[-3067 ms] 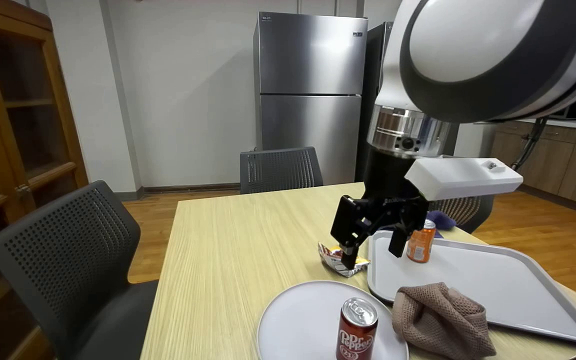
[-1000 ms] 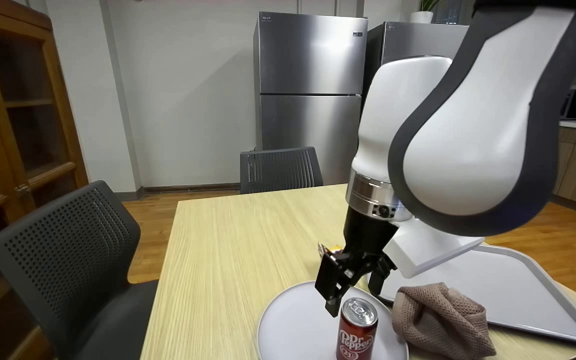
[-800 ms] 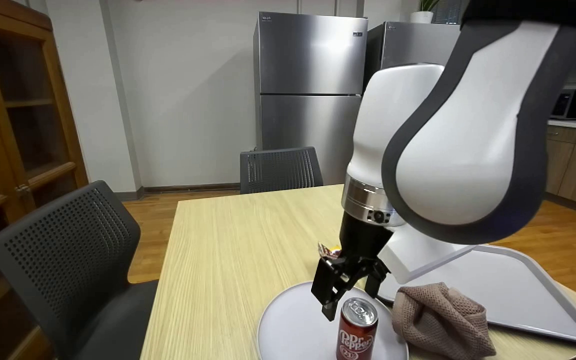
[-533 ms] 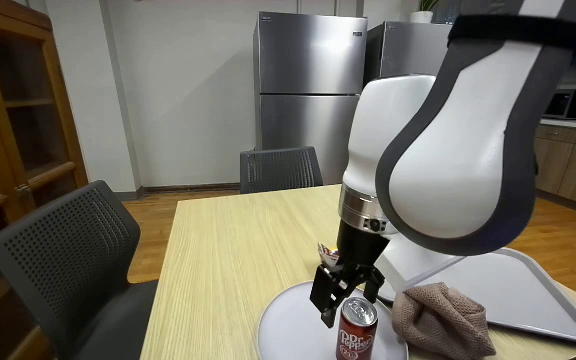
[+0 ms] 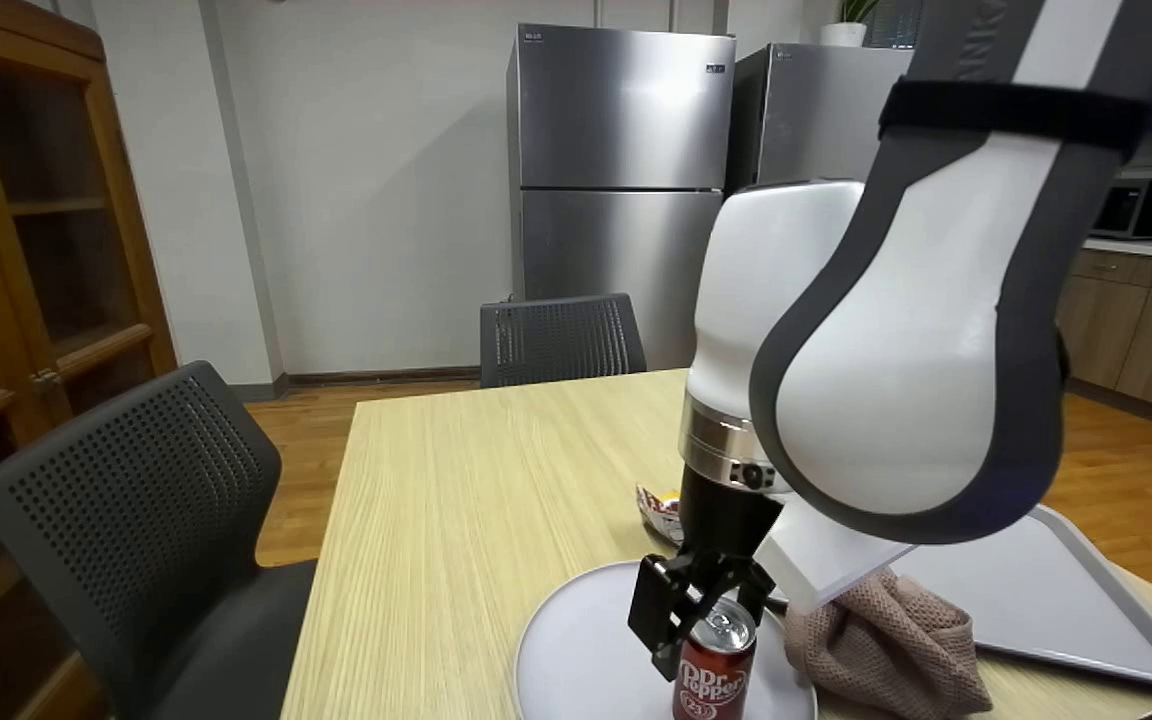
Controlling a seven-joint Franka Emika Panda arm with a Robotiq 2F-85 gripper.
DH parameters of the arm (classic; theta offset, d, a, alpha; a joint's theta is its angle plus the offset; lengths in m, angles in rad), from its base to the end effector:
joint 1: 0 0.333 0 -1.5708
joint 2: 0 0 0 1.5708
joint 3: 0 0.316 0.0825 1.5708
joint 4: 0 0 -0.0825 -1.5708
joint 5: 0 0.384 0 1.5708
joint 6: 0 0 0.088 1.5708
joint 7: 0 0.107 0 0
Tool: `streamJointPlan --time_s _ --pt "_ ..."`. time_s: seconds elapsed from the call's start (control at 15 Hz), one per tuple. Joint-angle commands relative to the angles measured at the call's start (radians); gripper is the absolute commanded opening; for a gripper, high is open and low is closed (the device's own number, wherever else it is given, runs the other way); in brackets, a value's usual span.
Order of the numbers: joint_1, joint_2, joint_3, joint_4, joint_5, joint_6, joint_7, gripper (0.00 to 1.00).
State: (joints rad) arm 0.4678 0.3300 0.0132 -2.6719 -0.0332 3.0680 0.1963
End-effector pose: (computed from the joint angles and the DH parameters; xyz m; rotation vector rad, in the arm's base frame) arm 0.3624 0.1927 0.1355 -3.0784 -0.4918 -0.0970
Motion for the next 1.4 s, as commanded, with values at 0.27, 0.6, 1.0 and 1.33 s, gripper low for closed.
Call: streamJointPlan --time_s 0.27,0.6,1.0,1.33 --pt "0.035 0.021 -0.031 0.009 -0.01 0.021 0.034 1.0" --pt "0.031 0.02 -0.026 0.006 -0.004 0.026 0.031 0.75" --pt "0.032 0.016 -0.027 0.003 -0.003 0.037 0.028 0.38" --pt "0.004 -0.017 0.005 -0.008 0.011 0.029 0.019 0.38"
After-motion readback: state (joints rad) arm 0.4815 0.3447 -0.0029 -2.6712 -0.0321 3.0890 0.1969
